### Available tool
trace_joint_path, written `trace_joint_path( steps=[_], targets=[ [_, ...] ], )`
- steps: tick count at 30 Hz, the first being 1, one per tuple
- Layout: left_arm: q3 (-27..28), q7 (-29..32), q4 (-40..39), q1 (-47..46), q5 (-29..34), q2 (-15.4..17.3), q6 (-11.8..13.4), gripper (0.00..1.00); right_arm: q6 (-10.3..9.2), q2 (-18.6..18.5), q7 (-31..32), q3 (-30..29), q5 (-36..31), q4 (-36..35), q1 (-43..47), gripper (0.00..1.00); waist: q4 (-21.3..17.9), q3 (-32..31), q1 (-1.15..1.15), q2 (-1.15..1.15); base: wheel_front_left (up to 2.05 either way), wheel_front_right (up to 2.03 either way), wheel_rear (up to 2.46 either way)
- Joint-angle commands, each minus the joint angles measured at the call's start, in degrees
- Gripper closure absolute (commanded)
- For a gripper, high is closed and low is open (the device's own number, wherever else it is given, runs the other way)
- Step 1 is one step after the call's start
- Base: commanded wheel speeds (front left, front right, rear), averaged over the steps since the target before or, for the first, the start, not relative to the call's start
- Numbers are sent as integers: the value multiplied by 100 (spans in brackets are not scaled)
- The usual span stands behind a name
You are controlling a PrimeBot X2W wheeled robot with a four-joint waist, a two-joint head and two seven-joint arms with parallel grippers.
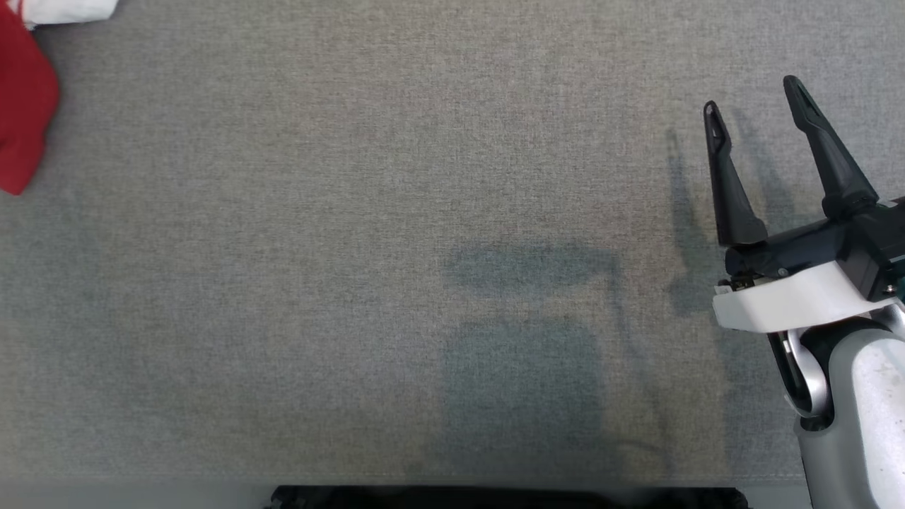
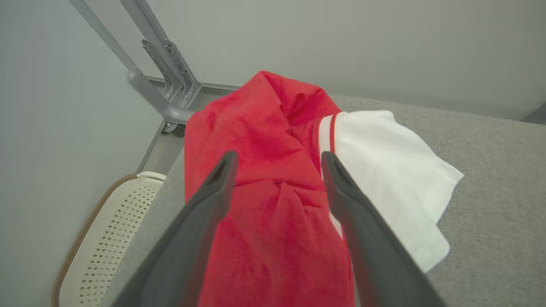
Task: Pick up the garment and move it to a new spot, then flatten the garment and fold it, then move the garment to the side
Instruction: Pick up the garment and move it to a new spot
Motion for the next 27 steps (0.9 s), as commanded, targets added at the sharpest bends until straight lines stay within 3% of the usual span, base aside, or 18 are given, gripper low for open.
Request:
trace_joint_path(
  steps=[1,11,12,13,15,16,27],
  targets=[
    [-33,-40,155,-103,50,-7,-22,0,-2,-34,22,-11,-33,-89,38,0,-206,373,-1,-1,0,0,0],
    [-161,147,914,-250,-3,-81,-109,0,-2,-55,74,91,-56,-229,22,0,-200,454,-1,-1,0,0,0],
    [-168,180,986,-269,-23,-81,-131,20,-2,-65,58,87,-54,-238,8,0,-207,450,-1,-1,0,0,0],
    [-184,182,1042,-272,-29,-84,-153,57,-2,-67,47,85,-52,-236,-2,0,-214,443,-1,-1,0,0,0],
    [-202,129,1131,-298,-29,-73,-176,96,-2,-56,28,83,-50,-218,-25,0,-228,424,-1,-1,0,0,0],
    [-220,91,1167,-315,-5,-62,-177,100,-2,-43,13,90,-51,-203,-41,0,-236,410,-1,-1,0,0,0],
    [-242,-525,1207,-595,-34,97,-270,100,-2,95,-227,74,-4,95,-46,0,-275,-69,-1,-1,0,0,0]
  ],
)
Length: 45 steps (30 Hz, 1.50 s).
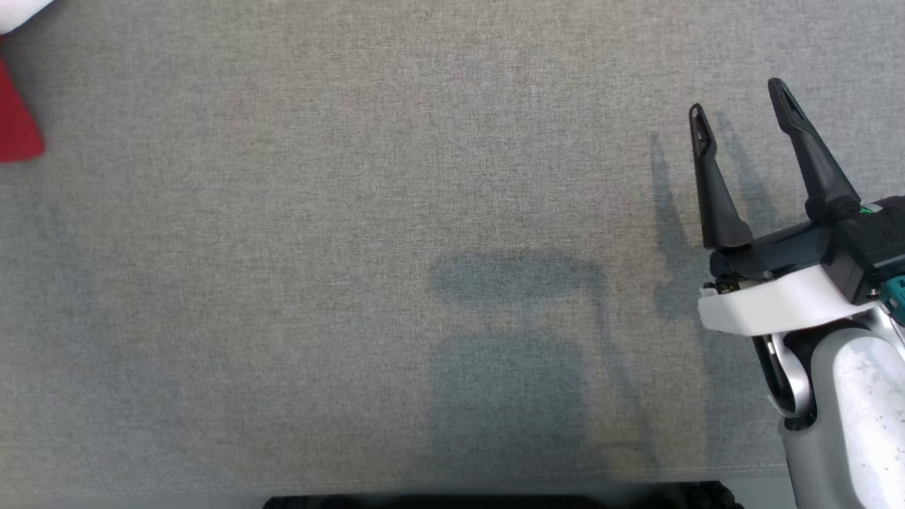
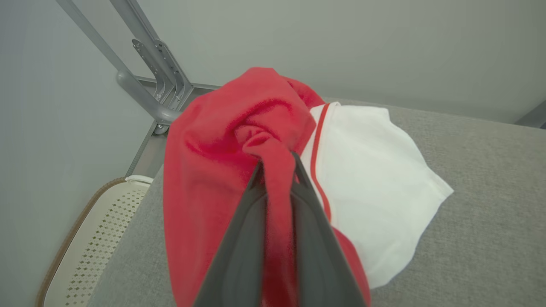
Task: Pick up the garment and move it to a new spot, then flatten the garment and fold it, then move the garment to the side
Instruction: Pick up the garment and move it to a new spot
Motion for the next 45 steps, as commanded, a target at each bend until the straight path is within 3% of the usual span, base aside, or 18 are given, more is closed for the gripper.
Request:
trace_joint_path(
  steps=[1,13,26,38,45],
  targets=[
    [-25,-76,-38,-112,21,91,-32,100,-2,34,-59,7,21,47,-14,0,-10,-213,0,0,0,0,0],
    [-722,-88,-808,-157,-88,-185,-219,100,-2,271,-416,54,184,686,200,0,-104,-1341,0,0,0,0,0],
    [-2463,519,-3559,667,-1098,-198,-222,100,-2,430,-718,-95,322,1126,634,0,-524,-2353,0,0,0,0,0],
    [-3256,827,-5206,1308,-1605,-605,-213,100,-2,447,-828,-217,521,1186,801,0,-895,-2489,0,0,0,0,0],
    [-3469,949,-4990,1537,-1621,-671,-136,100,-2,448,-901,-80,648,1266,641,0,-1080,-2235,0,0,0,0,0]
  ],
)
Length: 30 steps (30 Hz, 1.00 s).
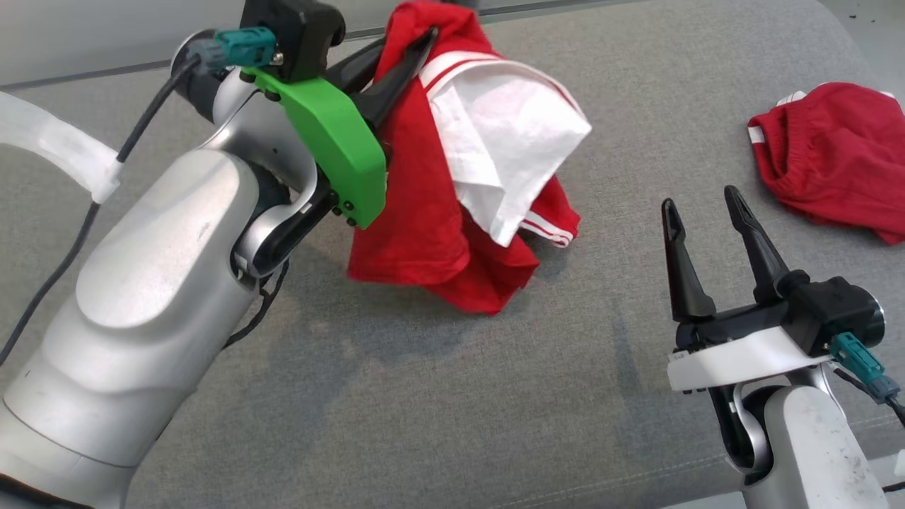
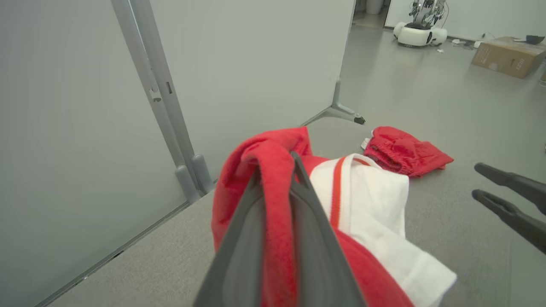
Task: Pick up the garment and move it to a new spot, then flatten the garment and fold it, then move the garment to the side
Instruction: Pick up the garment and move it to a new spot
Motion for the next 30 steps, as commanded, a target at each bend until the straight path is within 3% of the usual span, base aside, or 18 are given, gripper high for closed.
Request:
trace_joint_path(
  steps=[1,16,25,26,27,28,29,30],
  targets=[
    [-27,-10,216,117,29,73,30,100,-2,-11,-55,53,46,42,-106,0,-128,160,0,1,0,0,0],
    [20,-937,2968,-261,414,375,22,100,-2,-12,-249,409,236,490,-493,0,-629,710,0,1,0,0,0],
    [80,-1281,3982,-537,289,245,-8,100,-2,-11,-309,488,260,634,-539,0,-753,792,0,1,0,0,0],
    [73,-1307,4061,-539,284,219,-14,83,-2,-11,-305,477,256,642,-532,0,-748,790,0,1,0,0,0],
    [73,-1307,4061,-539,284,219,-14,83,-2,-11,-305,477,256,642,-532,0,-748,790,0,1,0,0,0],
    [55,-1338,4126,-547,290,204,-22,45,-2,-11,-310,465,249,652,-529,0,-739,789,0,1,0,0,0],
    [60,-1374,4196,-562,268,199,-27,0,-2,-11,-314,451,240,661,-533,0,-728,788,0,1,0,0,0],
    [78,-1400,4275,-575,238,188,-29,0,-2,-11,-318,442,233,670,-542,0,-711,784,0,1,0,0,0]
  ],
)
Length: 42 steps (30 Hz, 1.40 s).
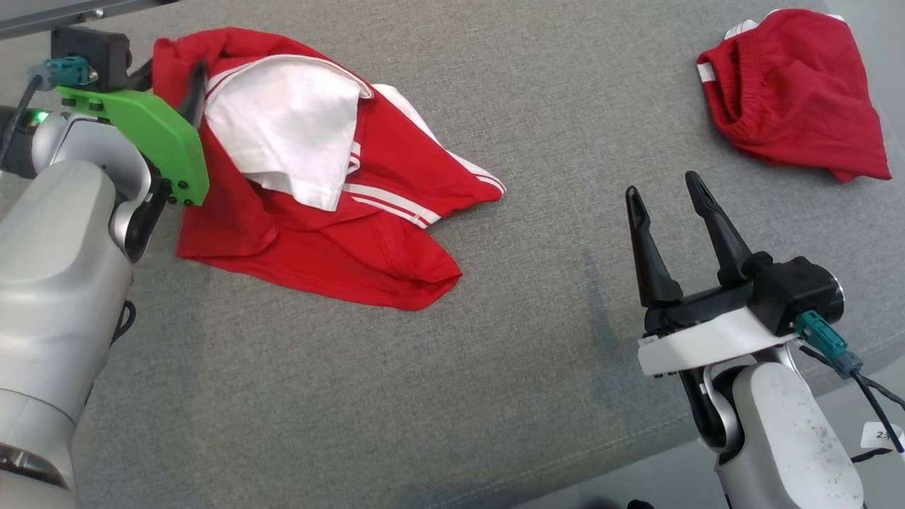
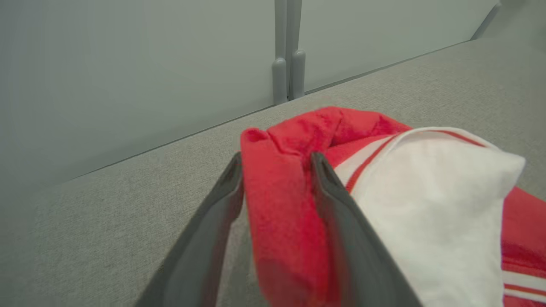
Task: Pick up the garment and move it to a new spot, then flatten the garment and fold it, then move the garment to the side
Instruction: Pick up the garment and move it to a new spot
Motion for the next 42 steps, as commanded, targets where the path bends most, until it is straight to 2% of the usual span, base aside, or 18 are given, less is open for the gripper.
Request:
trace_joint_path(
  steps=[1,9,15,26,31,38,42],
  targets=[
    [11,-57,52,-85,-9,12,-18,0,-2,-13,-38,-9,-6,18,-23,0,35,-11,0,0,0,0,0],
    [156,-439,331,-168,-264,-82,-32,0,-2,-15,-38,-26,-56,160,17,0,342,-249,0,0,0,0,0],
    [260,-747,285,108,-520,-91,-39,0,-2,-16,-9,-71,-93,268,140,0,614,-583,0,0,0,0,0],
    [258,-1182,-521,1223,-889,-144,-38,0,-2,-15,104,-167,-134,320,451,0,1016,-1043,0,0,0,0,0],
    [371,-1296,-1164,1944,-710,-187,210,0,-2,-14,135,-218,-129,305,574,0,1133,-1147,0,0,0,0,0],
    [1189,-1288,-2862,3465,-146,-373,807,0,-2,-15,196,-237,-152,353,676,0,1232,-1202,0,0,0,0,0],
    [1412,-1288,-3350,3973,152,-461,980,0,-2,-15,206,-241,-177,411,660,0,1269,-1215,0,0,0,0,0]
  ],
)
